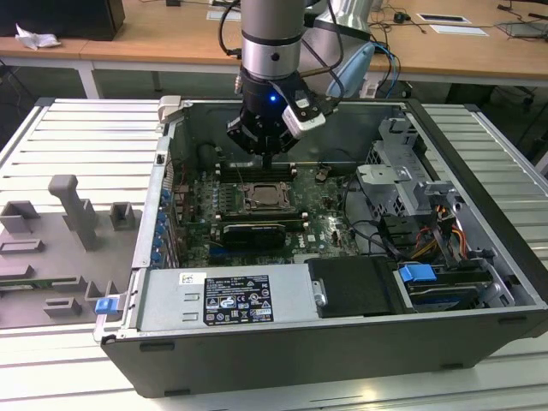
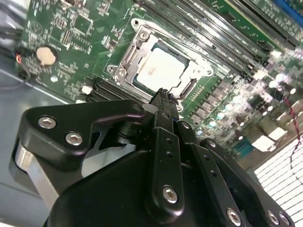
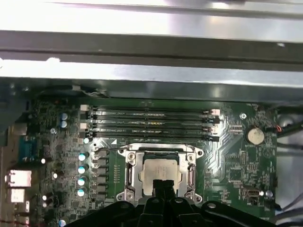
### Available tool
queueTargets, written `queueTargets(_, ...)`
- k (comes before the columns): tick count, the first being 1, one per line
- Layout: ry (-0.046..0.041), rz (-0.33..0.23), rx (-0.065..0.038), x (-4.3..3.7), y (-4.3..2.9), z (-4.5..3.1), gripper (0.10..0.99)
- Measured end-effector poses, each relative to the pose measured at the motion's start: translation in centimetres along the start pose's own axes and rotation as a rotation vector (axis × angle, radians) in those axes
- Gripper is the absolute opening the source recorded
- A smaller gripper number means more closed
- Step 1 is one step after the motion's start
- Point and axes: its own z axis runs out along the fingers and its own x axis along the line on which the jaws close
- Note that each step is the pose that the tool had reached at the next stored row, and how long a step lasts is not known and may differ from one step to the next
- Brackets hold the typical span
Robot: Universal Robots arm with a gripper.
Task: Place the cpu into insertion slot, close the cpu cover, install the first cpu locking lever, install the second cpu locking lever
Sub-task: 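Install the first cpu locking lever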
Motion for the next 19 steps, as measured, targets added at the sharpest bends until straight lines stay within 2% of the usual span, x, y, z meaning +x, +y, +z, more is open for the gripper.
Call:
queueTargets(3, 0.0002, -0.007, 0.000, 0.77, 0.04, 0.00, 0.106)
queueTargets(6, 0.0002, -0.008, 0.000, 2.02, 0.11, -0.02, 0.106)
queueTargets(7, 0.0002, -0.008, 0.000, 2.80, 0.15, -0.04, 0.106)
queueTargets(14, 0.0002, -0.008, 0.000, 5.51, 0.32, -0.10, 0.106)
queueTargets(16, 0.0002, -0.008, 0.000, 6.32, 0.69, -0.11, 0.106)
queueTargets(19, 0.0002, -0.007, 0.000, 6.72, 1.28, -0.10, 0.106)
